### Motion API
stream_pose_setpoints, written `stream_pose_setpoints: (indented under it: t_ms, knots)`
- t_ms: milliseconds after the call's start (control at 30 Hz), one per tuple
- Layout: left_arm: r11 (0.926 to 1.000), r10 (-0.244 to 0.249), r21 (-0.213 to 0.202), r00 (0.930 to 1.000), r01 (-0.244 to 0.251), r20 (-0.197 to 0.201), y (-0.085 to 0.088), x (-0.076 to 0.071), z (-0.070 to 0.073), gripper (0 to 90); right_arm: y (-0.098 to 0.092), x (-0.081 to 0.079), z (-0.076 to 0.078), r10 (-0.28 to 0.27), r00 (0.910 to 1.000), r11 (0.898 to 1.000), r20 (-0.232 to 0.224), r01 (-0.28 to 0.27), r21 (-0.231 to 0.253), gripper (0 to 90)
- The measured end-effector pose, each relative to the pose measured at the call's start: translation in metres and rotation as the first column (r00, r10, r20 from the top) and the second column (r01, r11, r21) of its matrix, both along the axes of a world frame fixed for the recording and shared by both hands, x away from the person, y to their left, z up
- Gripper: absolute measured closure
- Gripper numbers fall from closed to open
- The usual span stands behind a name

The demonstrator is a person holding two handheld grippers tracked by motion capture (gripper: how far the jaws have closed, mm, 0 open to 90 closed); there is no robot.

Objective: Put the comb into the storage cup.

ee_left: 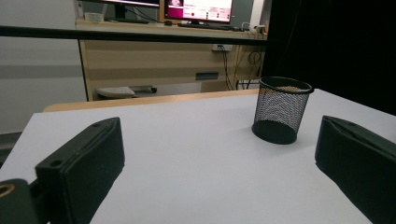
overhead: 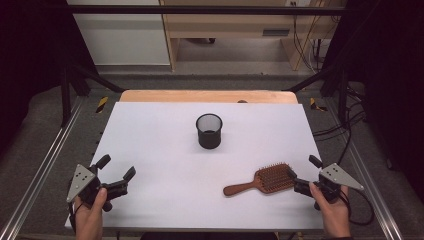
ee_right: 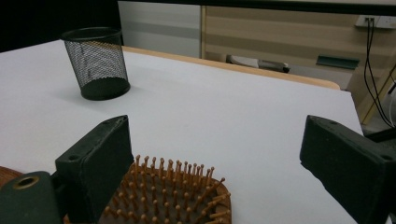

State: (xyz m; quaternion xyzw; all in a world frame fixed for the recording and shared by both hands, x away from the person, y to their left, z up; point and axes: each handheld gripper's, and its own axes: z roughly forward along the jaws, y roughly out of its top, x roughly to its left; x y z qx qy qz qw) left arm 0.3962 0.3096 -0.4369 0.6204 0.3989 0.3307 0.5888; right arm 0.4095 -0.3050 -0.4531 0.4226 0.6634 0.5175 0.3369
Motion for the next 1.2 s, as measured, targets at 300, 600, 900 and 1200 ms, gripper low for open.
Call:
stream_pose_setpoints:
  t_ms: [300,600,900,1200]
  knots:
    - [0.9997,0.007,-0.024,1.0000,-0.007,-0.005,0.002,0.000,0.001,1.3,-0.002,0.002,-0.002,-0.047,0.9961,0.999,-0.074,0.046,-0.018,7.4]
    - [0.9995,0.005,-0.031,0.9999,-0.005,-0.013,0.002,0.000,0.001,1.2,-0.002,0.002,-0.001,-0.080,0.9928,0.997,-0.089,0.079,-0.010,8.5]
    - [0.9996,0.003,-0.027,0.9999,-0.003,-0.013,0.001,0.000,0.002,1.2,-0.006,0.007,-0.001,-0.116,0.9862,0.993,-0.117,0.114,-0.030,18.1]
    - [0.9997,0.005,-0.025,0.9999,-0.006,-0.013,0.001,0.000,0.001,1.2,-0.008,0.010,0.000,-0.154,0.9722,0.987,-0.177,0.142,-0.080,35.6]
